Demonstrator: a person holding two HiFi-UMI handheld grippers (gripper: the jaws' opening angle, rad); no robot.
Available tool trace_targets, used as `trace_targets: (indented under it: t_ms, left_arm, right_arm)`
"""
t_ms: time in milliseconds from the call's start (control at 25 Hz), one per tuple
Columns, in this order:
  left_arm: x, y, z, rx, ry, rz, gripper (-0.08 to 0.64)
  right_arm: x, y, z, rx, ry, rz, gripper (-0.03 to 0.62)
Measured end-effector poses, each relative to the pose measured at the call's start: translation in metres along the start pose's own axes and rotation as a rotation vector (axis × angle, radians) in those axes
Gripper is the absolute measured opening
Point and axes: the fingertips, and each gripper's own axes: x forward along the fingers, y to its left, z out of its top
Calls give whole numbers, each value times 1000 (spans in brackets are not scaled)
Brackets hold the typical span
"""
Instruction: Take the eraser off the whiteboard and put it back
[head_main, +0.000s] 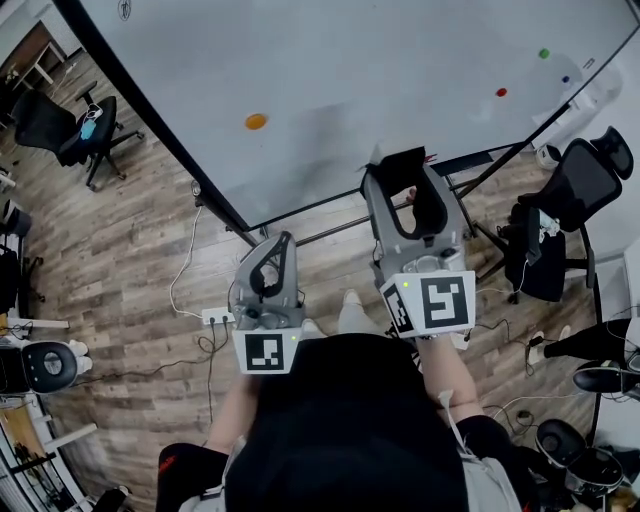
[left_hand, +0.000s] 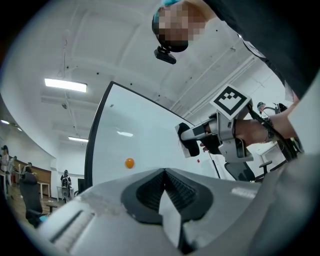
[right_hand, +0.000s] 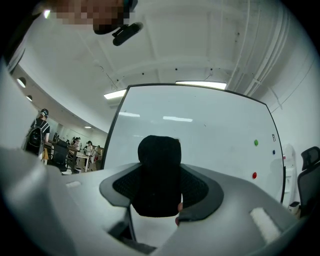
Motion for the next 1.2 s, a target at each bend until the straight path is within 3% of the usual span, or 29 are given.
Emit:
trace_targets:
  t_ms: [440, 640, 1200]
  left_arm:
    - [-20, -7, 8, -21, -26, -38, 2]
    - [-26, -12, 9, 9, -16, -68, 2]
    - [-41, -16, 13, 3, -17, -69, 2]
  right_arm:
    - [-50, 31, -3, -17, -10, 29, 227]
    - [-68, 38, -13, 4, 11, 19, 227]
    - [-94, 53, -26, 42, 31, 24, 227]
